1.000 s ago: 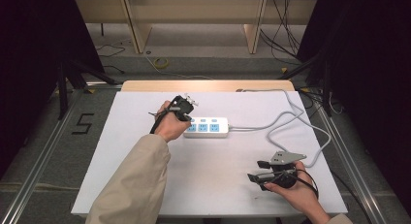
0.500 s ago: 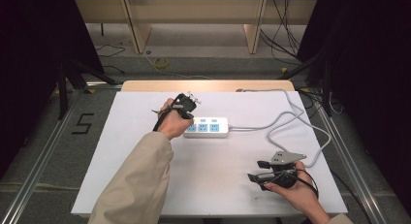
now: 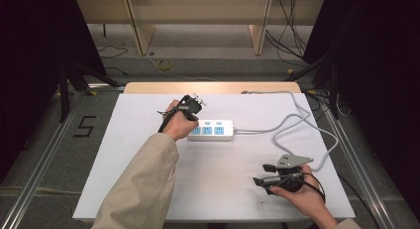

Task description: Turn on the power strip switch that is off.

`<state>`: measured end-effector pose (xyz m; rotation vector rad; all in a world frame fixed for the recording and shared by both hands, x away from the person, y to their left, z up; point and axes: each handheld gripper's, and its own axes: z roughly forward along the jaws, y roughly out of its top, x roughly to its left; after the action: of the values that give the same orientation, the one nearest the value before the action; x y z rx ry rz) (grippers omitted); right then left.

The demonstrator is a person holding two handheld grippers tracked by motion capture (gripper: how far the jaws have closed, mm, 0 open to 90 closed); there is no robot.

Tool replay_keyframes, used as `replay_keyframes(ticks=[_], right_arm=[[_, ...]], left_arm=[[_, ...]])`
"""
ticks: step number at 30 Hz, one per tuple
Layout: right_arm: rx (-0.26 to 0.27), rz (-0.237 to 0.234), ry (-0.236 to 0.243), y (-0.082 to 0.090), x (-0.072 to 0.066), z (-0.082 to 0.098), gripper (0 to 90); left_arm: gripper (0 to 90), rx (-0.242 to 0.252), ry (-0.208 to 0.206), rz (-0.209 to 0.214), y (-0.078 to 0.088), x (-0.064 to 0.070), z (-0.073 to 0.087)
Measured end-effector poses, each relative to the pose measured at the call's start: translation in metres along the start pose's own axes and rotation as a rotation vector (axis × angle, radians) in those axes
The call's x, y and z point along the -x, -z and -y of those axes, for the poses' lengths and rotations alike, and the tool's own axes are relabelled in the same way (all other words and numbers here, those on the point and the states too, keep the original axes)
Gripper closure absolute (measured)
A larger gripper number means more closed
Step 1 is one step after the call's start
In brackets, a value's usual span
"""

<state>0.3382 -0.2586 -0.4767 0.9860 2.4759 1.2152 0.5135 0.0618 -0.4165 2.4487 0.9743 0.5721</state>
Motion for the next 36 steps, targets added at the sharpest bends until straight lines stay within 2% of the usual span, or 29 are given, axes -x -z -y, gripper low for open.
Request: replay_keyframes(ticks=[13, 28, 36], right_arm=[[0.001, 0.0, 0.004, 0.0, 0.0, 0.0, 36.1], [0.003, -0.001, 0.004, 0.0, 0.0, 0.0, 36.1], [0.003, -0.001, 0.004, 0.0, 0.001, 0.0, 36.1]], left_arm=[[89.7, -0.008, -0.013, -0.004, -0.005, -0.002, -0.008], [89.7, -0.013, -0.001, -0.014, -0.019, -0.008, -0.007], [89.7, -0.014, -0.008, -0.013, -0.026, -0.005, -0.007]])
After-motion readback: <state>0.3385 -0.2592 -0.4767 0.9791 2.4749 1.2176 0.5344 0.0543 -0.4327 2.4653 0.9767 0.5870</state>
